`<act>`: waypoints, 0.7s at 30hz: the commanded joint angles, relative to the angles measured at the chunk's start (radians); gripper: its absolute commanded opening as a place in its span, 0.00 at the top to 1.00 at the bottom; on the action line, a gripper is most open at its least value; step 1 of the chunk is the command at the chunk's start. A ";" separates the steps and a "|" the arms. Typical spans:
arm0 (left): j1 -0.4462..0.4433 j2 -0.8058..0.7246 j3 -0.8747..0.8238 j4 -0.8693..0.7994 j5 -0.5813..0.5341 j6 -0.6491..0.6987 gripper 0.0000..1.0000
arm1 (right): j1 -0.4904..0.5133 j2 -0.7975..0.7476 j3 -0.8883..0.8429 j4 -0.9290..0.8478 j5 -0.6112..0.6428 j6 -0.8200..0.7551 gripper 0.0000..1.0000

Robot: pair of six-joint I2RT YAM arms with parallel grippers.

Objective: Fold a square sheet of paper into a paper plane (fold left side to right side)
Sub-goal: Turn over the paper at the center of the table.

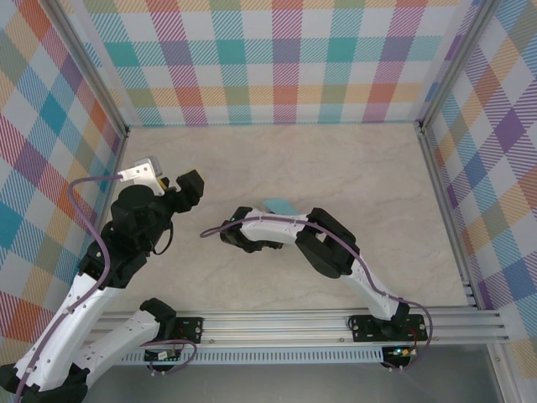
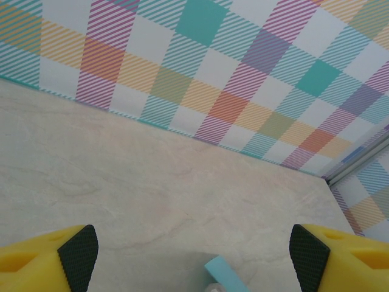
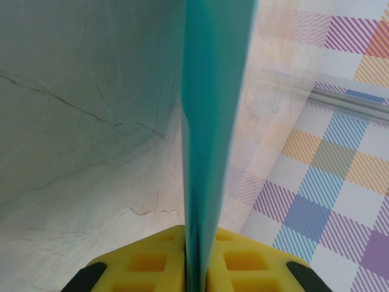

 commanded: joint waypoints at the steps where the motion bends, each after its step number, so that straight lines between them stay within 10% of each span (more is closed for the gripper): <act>1: -0.011 -0.012 -0.009 -0.004 -0.011 -0.006 0.15 | -0.001 0.013 -0.027 0.001 -0.012 -0.026 0.79; 15: -0.009 0.078 -0.026 -0.028 0.028 -0.062 0.13 | 0.010 -0.502 -0.322 0.320 -0.502 -0.065 0.11; 21: 0.005 0.227 -0.106 0.073 0.195 -0.173 0.10 | -0.074 -0.818 -0.538 0.445 -0.611 0.002 0.00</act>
